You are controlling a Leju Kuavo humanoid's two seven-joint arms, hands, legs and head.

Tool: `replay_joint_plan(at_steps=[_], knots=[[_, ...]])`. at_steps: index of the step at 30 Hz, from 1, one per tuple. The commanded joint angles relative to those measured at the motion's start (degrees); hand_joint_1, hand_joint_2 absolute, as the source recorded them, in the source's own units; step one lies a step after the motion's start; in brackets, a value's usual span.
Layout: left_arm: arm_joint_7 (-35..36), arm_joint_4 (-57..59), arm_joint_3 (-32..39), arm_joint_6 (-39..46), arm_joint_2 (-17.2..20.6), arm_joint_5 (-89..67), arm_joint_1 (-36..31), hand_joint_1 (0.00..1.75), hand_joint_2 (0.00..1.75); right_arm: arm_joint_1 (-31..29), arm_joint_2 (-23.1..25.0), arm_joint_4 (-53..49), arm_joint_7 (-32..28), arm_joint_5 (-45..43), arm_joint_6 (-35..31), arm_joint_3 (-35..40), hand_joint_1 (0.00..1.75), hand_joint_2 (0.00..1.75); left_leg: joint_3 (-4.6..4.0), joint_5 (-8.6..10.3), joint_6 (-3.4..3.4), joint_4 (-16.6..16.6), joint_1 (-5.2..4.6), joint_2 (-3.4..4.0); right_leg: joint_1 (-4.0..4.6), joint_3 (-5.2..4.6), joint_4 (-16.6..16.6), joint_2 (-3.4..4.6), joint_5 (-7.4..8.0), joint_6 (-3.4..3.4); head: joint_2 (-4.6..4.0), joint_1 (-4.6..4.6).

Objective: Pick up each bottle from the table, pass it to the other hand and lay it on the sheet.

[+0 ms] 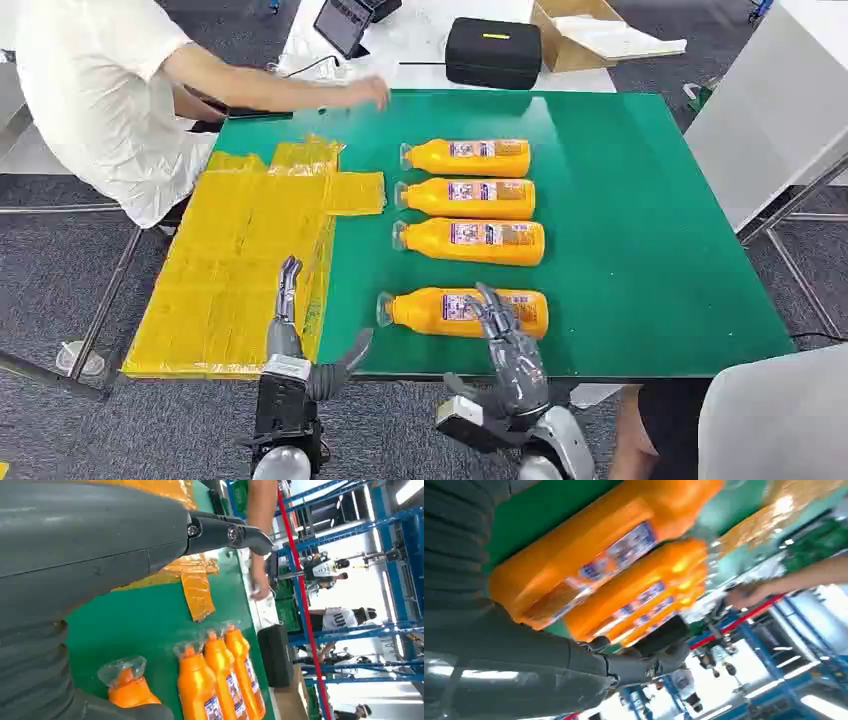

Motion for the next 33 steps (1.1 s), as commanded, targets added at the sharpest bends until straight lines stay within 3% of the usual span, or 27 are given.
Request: replay_joint_plan(at_steps=[1, 16, 20, 22, 25, 29, 33], knots=[[0.06, 1.6, 0.78, 0.88, 0.07, 0.64, -1.44, 0.0, 1.75, -0.63, -1.19, -0.07, -0.04, 0.75, 0.4, -2.85, 0.0, 1.75, 0.2, -0.05, 0.04, -0.04, -0.04, 0.02, -0.01, 0.18, -0.01, -0.05, -0.07, -0.07, 0.0, 0.0], [0.06, 1.27, 0.78, 1.27, 0.23, 0.76, -1.28, 0.0, 1.75, -0.32, -0.85, -0.33, -0.37, 0.81, -0.29, -2.88, 0.0, 1.75, 0.52, -0.18, 0.09, -0.04, -0.06, 0.08, 0.0, 0.49, 0.0, -0.06, -0.19, -0.14, 0.0, 0.0], [0.06, 1.27, 0.78, 1.27, 0.23, 0.76, -1.28, 0.0, 1.75, -0.32, -0.85, -0.33, -0.37, 0.81, -0.29, -2.88, 0.0, 1.75, 0.12, -0.03, 0.03, -0.04, -0.02, 0.02, 0.0, 0.11, -0.02, -0.03, -0.04, -0.06, 0.0, -0.02], [0.06, 1.27, 0.78, 1.27, 0.23, 0.76, -1.28, 0.0, 1.75, -0.32, -0.85, -0.33, -0.37, 0.81, -0.29, -2.88, 0.0, 1.75, 0.53, -0.19, 0.08, -0.05, -0.06, 0.09, 0.0, 0.49, 0.0, -0.04, -0.2, -0.15, 0.0, -0.02], [0.06, 1.44, 0.9, 1.93, 0.3, 0.74, -1.13, 0.0, 1.75, 0.17, -0.71, -0.47, -0.19, 1.5, -1.43, -3.28, 0.0, 1.75, 0.25, -0.08, 0.05, -0.04, -0.03, 0.03, 0.01, 0.23, -0.02, -0.04, -0.09, -0.08, 0.0, -0.02], [0.06, 2.24, 0.97, 0.63, 0.41, 0.8, -1.16, 0.0, 1.75, 0.53, -2.54, -0.34, 4.29, 6.95, -1.67, -3.63, 0.0, 1.75, 0.22, -0.05, 0.05, -0.06, -0.03, -0.01, 0.0, 0.21, -0.04, -0.07, -0.08, -0.06, 0.02, -0.02], [0.06, 2.24, 1.23, 0.55, -0.19, 1.92, -2.06, 0.0, 1.75, -2.68, -5.4, 3.07, 9.49, 10.77, 4.28, -5.38, 0.0, 1.75, 0.31, -0.08, 0.08, -0.06, -0.05, 0.04, -0.02, 0.3, -0.05, -0.04, -0.08, -0.07, 0.0, 0.0]])
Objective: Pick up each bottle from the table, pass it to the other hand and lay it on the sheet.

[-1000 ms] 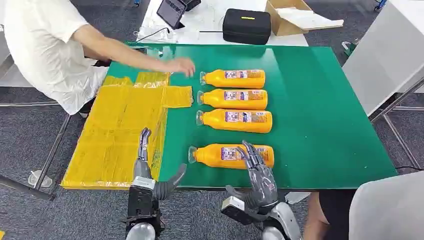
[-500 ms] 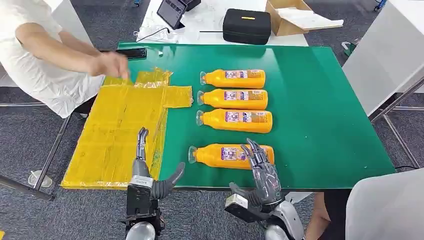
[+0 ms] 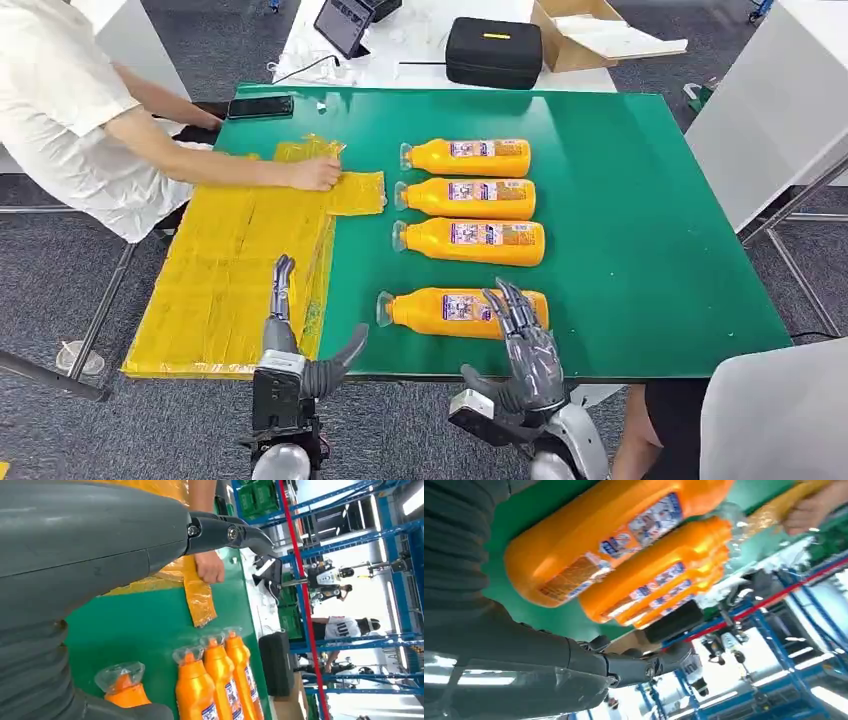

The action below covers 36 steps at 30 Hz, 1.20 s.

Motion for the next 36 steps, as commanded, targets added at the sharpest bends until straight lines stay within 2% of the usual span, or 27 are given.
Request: replay_joint_plan(at_steps=[1, 6, 10, 14, 19, 24, 33, 34, 36], knots=[[0.06, 2.65, 0.28, -1.02, 0.21, 1.29, -2.57, 0.0, 1.75, -4.84, -5.07, 5.98, 7.18, 5.78, 7.77, -2.83, 0.0, 1.75, 0.24, -0.04, 0.09, -0.05, -0.07, 0.05, -0.04, 0.23, -0.04, -0.03, -0.03, -0.05, 0.0, 0.0], [0.06, 2.71, 0.08, 0.91, -0.37, 0.97, -3.02, 0.0, 1.75, -10.39, -4.72, 13.17, 8.19, 5.01, 12.22, -2.64, 0.0, 1.75, 0.29, -0.04, 0.08, -0.07, -0.07, 0.16, -0.05, 0.27, -0.08, 0.08, 0.02, -0.05, 0.0, 0.0], [0.06, 3.68, 0.67, -1.16, -0.91, 1.55, -3.42, 0.0, 1.75, -14.65, -5.99, 18.74, 9.9, 6.32, 15.09, -0.52, 0.0, 1.75, 0.39, -0.05, 0.08, -0.09, -0.07, 0.21, -0.04, 0.35, -0.09, 0.11, 0.02, -0.05, 0.0, 0.0], [0.32, 5.72, 0.4, -2.1, -1.75, 2.31, -4.42, 0.0, 1.75, -19.1, -5.88, 23.49, 10.06, 7.2, 15.74, 0.83, 0.0, 1.75, 0.17, 0.01, 0.06, -0.05, -0.06, 0.12, -0.04, 0.15, -0.06, 0.07, 0.06, 0.01, 0.0, 0.0], [0.37, 5.7, 0.11, -2.31, -1.74, 2.49, -4.54, 0.0, 1.75, -21.13, -5.58, 26.05, 9.99, 7.99, 16.29, 2.1, 0.0, 1.75, 0.38, -0.07, 0.1, -0.06, -0.07, 0.23, -0.04, 0.34, -0.07, 0.14, 0.02, -0.03, 0.0, 0.0], [0.63, 6.3, -0.8, -2.63, -1.8, 3.0, -5.2, 0.0, 1.75, -25.49, -3.4, 31.82, 8.88, 6.41, 17.42, 3.56, 0.0, 1.75, 0.24, -0.03, 0.06, -0.04, -0.05, 0.18, -0.03, 0.2, -0.04, 0.12, 0.04, -0.03, 0.0, 0.02], [0.85, 6.58, -1.64, -2.72, -1.44, 3.3, -5.33, 0.0, 1.75, -26.49, -2.16, 36.94, 8.18, 4.23, 18.93, 4.46, 0.0, 1.75, 0.31, -0.02, 0.06, -0.07, -0.04, 0.16, -0.02, 0.28, -0.07, 0.08, 0.03, -0.03, 0.0, 0.0], [0.87, 6.2, -2.0, -3.06, -1.19, 3.28, -5.23, 0.0, 1.75, -26.42, -2.02, 37.9, 8.36, 3.63, 19.54, 4.48, 0.0, 1.75, 0.48, -0.08, 0.09, -0.09, -0.05, 0.2, -0.01, 0.44, -0.09, 0.08, -0.02, -0.06, 0.0, 0.0], [1.3, 5.88, -2.43, -3.25, -0.89, 2.92, -5.11, 0.0, 1.75, -26.43, -2.6, 39.08, 8.33, 2.2, 22.76, 5.38, 0.0, 1.75, 0.27, -0.01, 0.05, -0.06, -0.02, 0.05, 0.0, 0.27, -0.07, -0.03, 0.02, -0.01, 0.0, 0.0]])
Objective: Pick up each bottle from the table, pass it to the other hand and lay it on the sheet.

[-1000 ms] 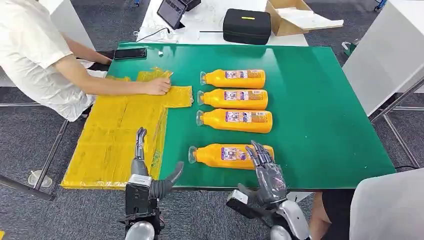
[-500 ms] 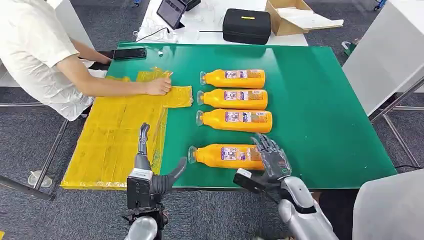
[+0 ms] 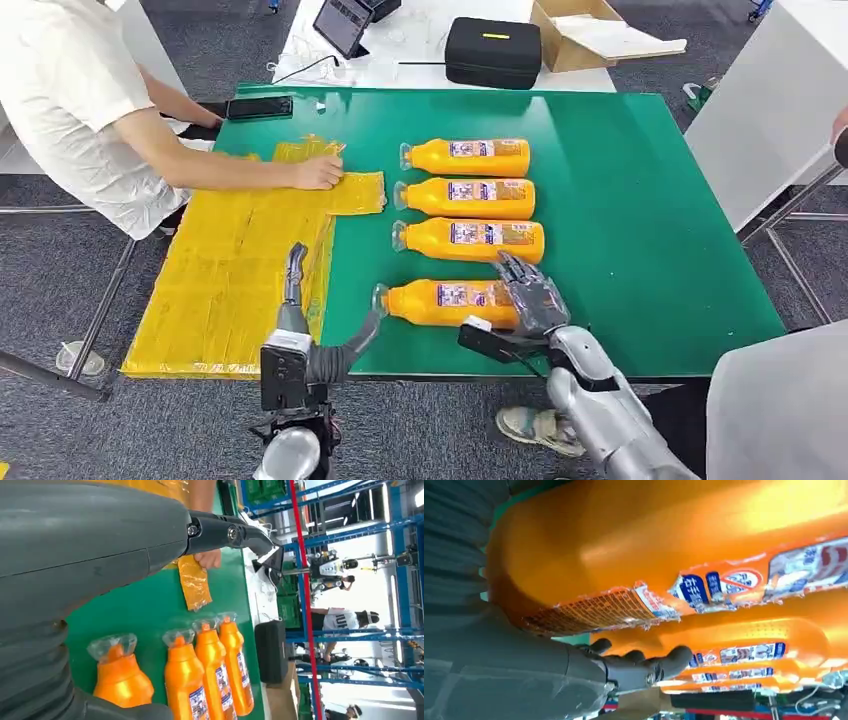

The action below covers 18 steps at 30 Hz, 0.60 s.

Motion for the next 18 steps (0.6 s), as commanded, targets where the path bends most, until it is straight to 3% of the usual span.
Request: replay_joint_plan(at_steps=[1, 2, 14, 18], knots=[[0.98, 2.87, -2.27, -0.49, 1.54, -0.18, -1.83, 0.0, 1.75, -2.9, 1.18, 12.35, -0.26, -3.24, 5.28, 3.61, 0.77, 1.75, 0.36, -0.07, 0.05, -0.1, -0.02, 0.04, 0.02, 0.36, -0.1, -0.04, -0.07, -0.09, 0.0, 0.0], [1.06, 3.14, -2.19, -0.34, 1.52, -0.27, -1.99, 0.0, 1.75, -2.96, 0.47, 13.26, -0.3, -4.14, 8.18, 4.53, 1.75, 1.75, 0.38, -0.06, 0.05, -0.11, -0.02, 0.02, 0.01, 0.38, -0.11, -0.06, -0.07, -0.09, 0.0, 0.0], [1.12, 2.98, -2.2, -0.28, 1.85, -0.83, -1.69, 0.0, 1.75, -1.46, -0.06, 13.7, -0.88, -5.82, 9.85, 5.38, 1.75, 1.75, 1.15, -0.2, 0.06, -0.11, 0.03, 0.06, 0.08, 0.99, -0.21, 0.04, -0.03, -0.12, 0.0, 0.04], [2.66, 0.19, -2.11, -0.98, 3.16, -2.8, 0.22, 0.0, 1.75, 3.66, -0.79, 9.83, -0.18, -7.96, 11.4, 5.45, 1.75, 1.75, 1.37, -0.21, 0.06, -0.12, 0.06, 0.04, 0.11, 1.27, -0.24, 0.01, -0.08, -0.11, 0.0, 0.02]])
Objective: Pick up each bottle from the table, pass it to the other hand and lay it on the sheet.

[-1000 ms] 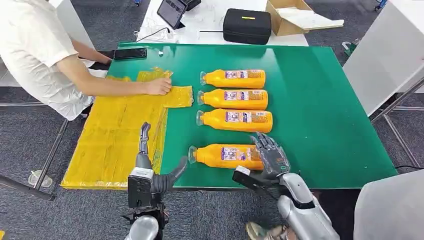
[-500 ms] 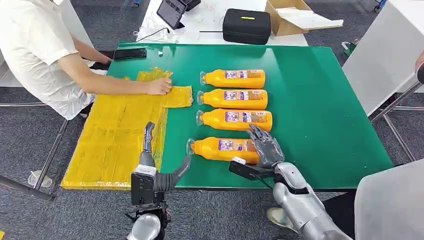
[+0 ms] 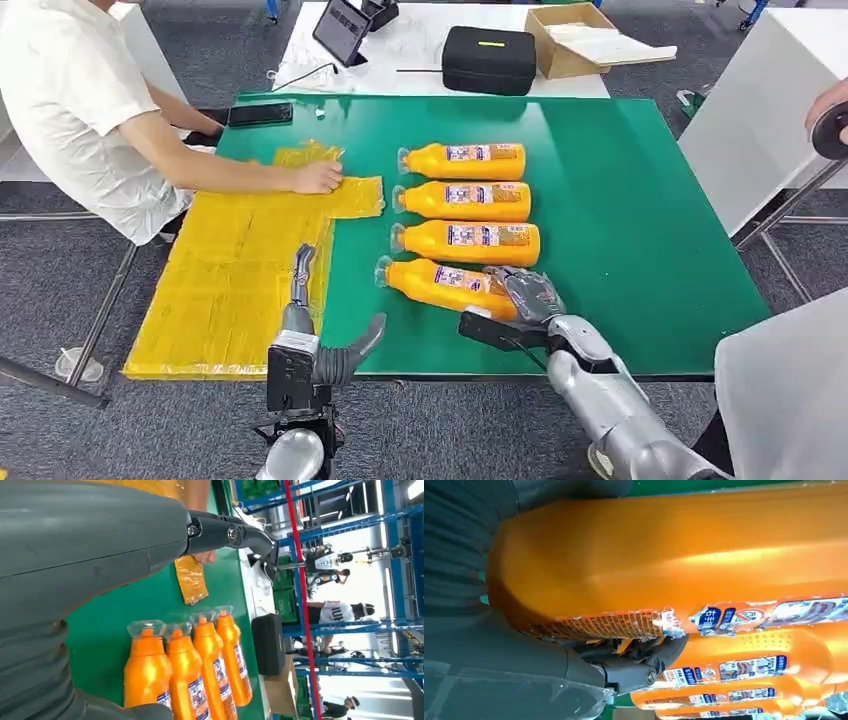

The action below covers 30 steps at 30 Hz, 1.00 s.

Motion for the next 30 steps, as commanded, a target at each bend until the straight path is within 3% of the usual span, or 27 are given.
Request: replay_joint_plan(at_steps=[1, 13, 17, 20, 30], knots=[[2.41, -0.38, -1.32, -1.07, 3.36, -2.41, 0.55, 0.0, 1.75, 8.61, -0.65, 2.18, 1.14, -2.83, 3.65, 2.21, 1.75, 1.75, 0.25, 0.05, 0.03, -0.23, 0.04, -0.31, 0.07, 0.36, -0.25, -0.4, -0.06, -0.1, 0.0, 0.0], [3.69, -4.81, 0.52, -1.6, 3.58, -4.62, 2.4, 0.0, 1.75, 8.88, 2.01, 3.7, -2.77, -9.0, 2.17, -1.06, 1.75, 1.75, 1.51, -0.76, 0.01, -0.13, 0.07, -0.09, 0.11, 0.93, -0.21, -0.14, -0.64, -0.12, 0.0, 0.0], [1.8, -6.34, 1.84, -2.26, 4.05, -0.43, 3.48, 0.0, 1.75, 10.67, 3.81, -0.21, -7.03, -13.25, 0.65, -3.74, 1.75, 1.75, 1.43, -0.67, 0.02, -0.27, 0.05, -0.1, 0.11, 0.86, -0.31, -0.18, -0.57, -0.2, 0.0, 0.0], [1.33, -7.72, 2.94, -3.98, 4.76, 3.76, 4.95, 0.0, 1.75, 12.69, 4.47, -4.16, -7.42, -14.62, -0.62, -4.74, 1.75, 1.75, 1.69, -0.9, -0.08, -0.1, 0.06, 0.17, 0.1, 1.62, -0.13, 0.18, -0.68, -0.17, 0.0, 0.0], [2.51, -9.47, 6.07, -11.47, 5.63, 21.11, 9.57, 0.0, 1.75, 17.31, 6.8, -12.85, -9.54, -18.77, -6.45, -9.73, 1.75, 1.75, 1.21, -0.82, -0.03, -0.12, 0.03, 0.1, 0.08, 1.2, -0.11, 0.11, -0.7, -0.21, 0.02, 0.0]])
